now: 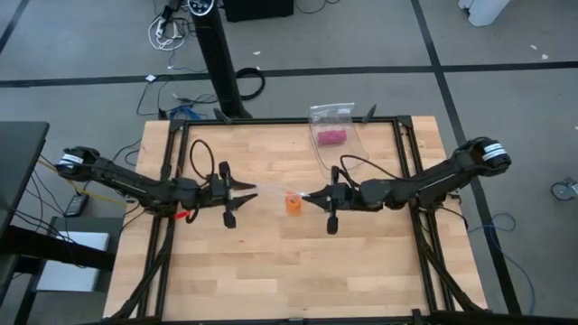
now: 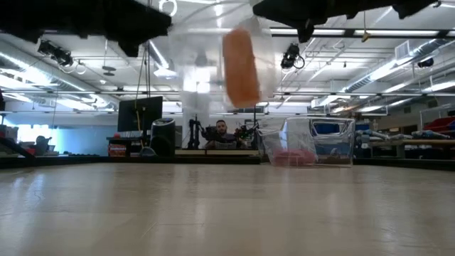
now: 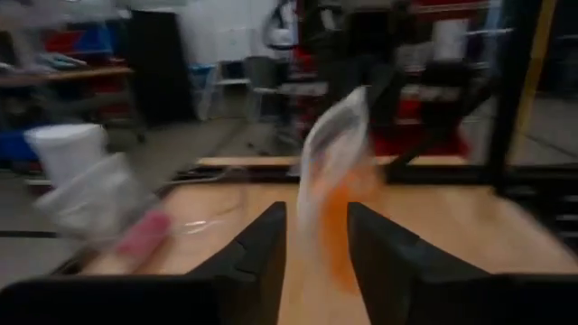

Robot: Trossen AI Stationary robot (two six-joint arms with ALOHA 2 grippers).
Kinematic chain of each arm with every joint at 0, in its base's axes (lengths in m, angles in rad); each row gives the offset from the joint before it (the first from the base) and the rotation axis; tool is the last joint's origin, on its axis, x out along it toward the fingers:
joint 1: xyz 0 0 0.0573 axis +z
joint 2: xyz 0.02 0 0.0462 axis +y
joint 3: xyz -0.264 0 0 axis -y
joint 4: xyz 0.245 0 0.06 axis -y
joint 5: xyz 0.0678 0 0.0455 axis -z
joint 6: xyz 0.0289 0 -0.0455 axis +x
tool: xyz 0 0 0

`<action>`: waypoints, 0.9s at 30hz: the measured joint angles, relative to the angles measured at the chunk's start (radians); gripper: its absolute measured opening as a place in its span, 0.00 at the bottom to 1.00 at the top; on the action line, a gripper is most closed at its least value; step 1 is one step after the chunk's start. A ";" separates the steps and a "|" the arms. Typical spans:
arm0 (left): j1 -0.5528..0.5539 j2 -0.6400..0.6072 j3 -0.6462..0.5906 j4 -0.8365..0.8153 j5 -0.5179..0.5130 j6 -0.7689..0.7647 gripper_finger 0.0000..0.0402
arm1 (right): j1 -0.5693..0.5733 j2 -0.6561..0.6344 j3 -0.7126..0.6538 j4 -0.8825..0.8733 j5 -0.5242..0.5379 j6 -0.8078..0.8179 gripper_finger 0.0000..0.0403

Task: Roll bandage
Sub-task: Close the transparent zip bag

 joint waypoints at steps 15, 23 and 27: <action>0.000 0.256 0.556 -0.670 0.088 0.113 0.36 | 0.016 0.191 0.432 -0.599 0.000 -0.082 0.00; 0.000 0.357 0.628 -0.735 0.107 0.104 0.36 | 0.038 0.243 0.534 -0.702 0.023 -0.118 0.00; 0.000 0.355 0.629 -0.729 0.130 0.097 0.36 | 0.045 0.241 0.536 -0.705 0.026 -0.119 0.00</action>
